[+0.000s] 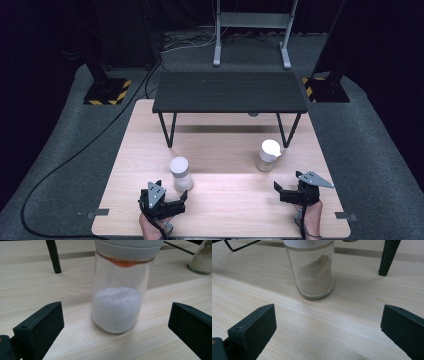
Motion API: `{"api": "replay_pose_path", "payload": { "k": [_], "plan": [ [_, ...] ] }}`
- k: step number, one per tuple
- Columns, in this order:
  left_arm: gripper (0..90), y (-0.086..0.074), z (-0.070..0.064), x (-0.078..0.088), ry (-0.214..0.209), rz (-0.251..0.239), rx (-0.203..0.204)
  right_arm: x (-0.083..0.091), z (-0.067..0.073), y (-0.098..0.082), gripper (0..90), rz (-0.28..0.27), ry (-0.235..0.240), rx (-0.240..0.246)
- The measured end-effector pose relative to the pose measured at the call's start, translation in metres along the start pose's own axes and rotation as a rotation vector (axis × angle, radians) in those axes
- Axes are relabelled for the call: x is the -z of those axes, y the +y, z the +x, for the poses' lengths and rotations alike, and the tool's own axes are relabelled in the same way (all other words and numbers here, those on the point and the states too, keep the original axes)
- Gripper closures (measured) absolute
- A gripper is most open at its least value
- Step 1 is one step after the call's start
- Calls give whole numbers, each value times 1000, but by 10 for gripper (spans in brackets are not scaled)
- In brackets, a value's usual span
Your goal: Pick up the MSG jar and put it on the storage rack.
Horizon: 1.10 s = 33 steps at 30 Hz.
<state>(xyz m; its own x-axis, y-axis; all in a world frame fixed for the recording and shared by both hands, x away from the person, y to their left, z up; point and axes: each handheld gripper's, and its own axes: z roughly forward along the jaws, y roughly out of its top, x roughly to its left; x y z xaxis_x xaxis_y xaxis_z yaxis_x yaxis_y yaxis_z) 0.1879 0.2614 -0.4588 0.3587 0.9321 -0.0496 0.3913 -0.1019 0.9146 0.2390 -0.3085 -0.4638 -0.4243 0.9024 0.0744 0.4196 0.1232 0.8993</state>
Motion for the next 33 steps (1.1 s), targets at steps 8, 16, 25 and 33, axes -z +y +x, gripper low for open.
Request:
{"api": "replay_pose_path", "payload": {
  "k": [8, 16, 25, 33],
  "plan": [
    [1, -1, -4, 5, 32, -9, 1, -1, -3, 1, 0, 6, 16, 4],
    [1, 1, -5, 2, 31, -5, 2, -1, -3, 2, 0, 11, 20, 7],
    [1, 12, -10, -3, 20, -36, -10, 0, -7, 0, 0, -2, 37, -2],
    [1, 22, -14, -17, 39, -61, -5, -1, -6, 1, 0, 2, 40, 12]
  ]
}}
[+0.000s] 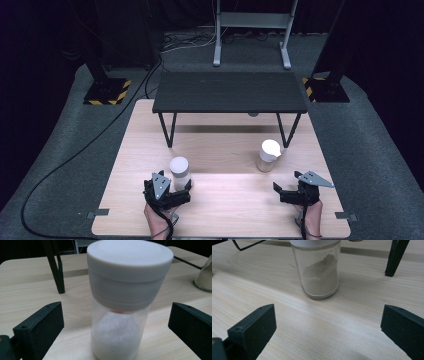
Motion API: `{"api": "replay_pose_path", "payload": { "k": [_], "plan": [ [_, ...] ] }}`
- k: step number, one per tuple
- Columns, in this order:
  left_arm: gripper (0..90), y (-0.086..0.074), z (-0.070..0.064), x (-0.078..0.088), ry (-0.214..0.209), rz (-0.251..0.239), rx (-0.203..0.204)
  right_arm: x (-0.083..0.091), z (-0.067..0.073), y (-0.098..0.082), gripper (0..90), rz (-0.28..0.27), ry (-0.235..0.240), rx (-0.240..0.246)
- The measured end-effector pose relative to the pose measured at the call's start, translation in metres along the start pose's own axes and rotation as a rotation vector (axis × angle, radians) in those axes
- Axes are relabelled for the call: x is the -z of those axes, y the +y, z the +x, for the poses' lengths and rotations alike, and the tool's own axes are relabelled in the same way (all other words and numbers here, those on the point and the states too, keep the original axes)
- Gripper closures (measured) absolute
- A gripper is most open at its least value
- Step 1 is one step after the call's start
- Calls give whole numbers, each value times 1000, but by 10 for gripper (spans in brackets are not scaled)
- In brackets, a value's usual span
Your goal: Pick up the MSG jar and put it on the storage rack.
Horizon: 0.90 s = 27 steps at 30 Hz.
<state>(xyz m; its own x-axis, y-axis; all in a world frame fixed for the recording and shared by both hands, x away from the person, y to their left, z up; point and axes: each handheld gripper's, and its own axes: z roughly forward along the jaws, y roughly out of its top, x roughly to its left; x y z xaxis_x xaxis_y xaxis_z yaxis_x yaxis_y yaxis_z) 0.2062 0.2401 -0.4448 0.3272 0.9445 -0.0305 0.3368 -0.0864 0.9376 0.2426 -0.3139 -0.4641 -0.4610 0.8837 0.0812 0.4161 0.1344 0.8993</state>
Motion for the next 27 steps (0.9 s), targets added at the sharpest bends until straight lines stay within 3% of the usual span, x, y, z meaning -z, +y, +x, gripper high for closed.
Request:
{"api": "replay_pose_path", "payload": {
  "k": [14, 20, 24, 27],
  "plan": [
    [4, 9, -4, -10, -9, -50, -22, 1, -1, -2, 0, -11, 0, -7],
    [177, 15, -2, -15, -13, -12, -16, 1, 0, -2, 0, -11, -2, -7],
    [297, 7, 0, -14, -17, -38, 9, 1, 0, -2, 0, -11, -2, -6],
    [337, 7, -1, -15, -20, -33, 0, 1, 0, -2, 0, -10, -3, -6]
  ]
}}
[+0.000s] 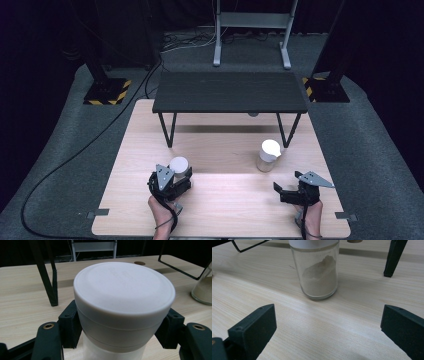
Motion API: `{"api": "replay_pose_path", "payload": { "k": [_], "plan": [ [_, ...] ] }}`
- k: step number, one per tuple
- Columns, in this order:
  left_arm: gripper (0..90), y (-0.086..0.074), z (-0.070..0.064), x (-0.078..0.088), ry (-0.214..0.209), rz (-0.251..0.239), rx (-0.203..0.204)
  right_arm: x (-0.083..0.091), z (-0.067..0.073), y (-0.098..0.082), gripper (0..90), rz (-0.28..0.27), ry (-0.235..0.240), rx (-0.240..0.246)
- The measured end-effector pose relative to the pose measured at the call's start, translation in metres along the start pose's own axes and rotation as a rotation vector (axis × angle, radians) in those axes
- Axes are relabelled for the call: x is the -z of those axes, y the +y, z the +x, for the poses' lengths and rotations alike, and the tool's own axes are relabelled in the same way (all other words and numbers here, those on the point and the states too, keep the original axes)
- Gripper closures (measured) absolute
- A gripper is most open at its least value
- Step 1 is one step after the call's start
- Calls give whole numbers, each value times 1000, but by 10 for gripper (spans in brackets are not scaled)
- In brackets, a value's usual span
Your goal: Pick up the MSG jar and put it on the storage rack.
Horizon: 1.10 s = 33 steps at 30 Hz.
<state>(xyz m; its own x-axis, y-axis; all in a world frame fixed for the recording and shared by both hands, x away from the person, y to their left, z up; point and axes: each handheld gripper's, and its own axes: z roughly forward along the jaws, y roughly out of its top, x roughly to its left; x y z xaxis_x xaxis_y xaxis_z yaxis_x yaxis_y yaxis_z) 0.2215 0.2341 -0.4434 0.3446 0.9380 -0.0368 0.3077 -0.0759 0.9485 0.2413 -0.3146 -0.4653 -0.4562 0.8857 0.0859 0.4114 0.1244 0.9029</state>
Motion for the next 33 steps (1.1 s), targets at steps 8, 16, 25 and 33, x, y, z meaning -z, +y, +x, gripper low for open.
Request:
{"api": "replay_pose_path", "payload": {
  "k": [8, 16, 25, 33],
  "plan": [
    [341, -7, 9, 0, -38, -29, -19, 0, 0, 0, 0, -2, -1, -1],
    [343, -2, 7, 1, -39, -13, -37, 0, 0, 0, 0, 0, 1, 2],
    [343, 2, 9, 4, -45, -16, -38, 0, 0, 0, 0, 0, 1, 3],
    [343, 10, 10, 10, -57, -27, -37, 0, 1, 1, 0, 3, 1, 5]
  ]
}}
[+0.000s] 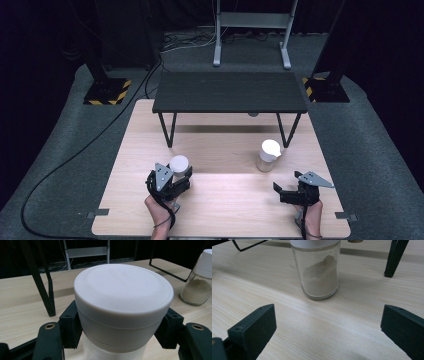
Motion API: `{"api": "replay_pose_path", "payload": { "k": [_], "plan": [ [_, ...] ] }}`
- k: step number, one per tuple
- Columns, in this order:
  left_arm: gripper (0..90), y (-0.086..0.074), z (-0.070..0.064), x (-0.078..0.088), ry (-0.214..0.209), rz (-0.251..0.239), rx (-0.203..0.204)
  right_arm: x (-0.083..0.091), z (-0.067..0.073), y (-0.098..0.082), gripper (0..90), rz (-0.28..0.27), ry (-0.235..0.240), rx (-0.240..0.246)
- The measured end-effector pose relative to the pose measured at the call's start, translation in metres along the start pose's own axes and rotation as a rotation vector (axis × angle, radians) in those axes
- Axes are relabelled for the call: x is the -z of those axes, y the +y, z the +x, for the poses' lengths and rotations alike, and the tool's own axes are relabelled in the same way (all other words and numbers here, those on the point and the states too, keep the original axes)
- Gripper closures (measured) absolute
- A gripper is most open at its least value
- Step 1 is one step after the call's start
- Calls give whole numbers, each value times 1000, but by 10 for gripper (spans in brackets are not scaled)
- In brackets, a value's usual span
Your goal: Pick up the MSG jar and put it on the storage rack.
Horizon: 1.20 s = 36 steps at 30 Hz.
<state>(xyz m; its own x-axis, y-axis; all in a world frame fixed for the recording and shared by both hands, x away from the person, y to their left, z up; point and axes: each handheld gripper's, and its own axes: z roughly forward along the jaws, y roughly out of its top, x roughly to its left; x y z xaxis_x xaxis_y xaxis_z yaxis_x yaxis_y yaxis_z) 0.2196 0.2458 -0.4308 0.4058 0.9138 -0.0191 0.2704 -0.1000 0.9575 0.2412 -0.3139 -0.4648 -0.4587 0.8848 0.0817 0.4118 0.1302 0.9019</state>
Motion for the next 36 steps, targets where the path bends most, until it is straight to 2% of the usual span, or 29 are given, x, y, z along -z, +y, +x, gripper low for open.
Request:
{"api": "replay_pose_path", "payload": {
  "k": [9, 19, 26, 36],
  "plan": [
    [342, 15, 2, -2, -23, 20, -6, 0, 0, 0, 0, -1, 2, 1],
    [342, 26, 4, -4, -47, 15, -20, 0, 0, 0, 0, -2, 2, 0],
    [342, 31, 7, -5, -62, 16, -11, 0, 0, 0, 0, -2, 1, 2],
    [342, 43, 9, -7, -79, 5, -32, 0, 0, 0, 0, 1, 2, 5]
  ]
}}
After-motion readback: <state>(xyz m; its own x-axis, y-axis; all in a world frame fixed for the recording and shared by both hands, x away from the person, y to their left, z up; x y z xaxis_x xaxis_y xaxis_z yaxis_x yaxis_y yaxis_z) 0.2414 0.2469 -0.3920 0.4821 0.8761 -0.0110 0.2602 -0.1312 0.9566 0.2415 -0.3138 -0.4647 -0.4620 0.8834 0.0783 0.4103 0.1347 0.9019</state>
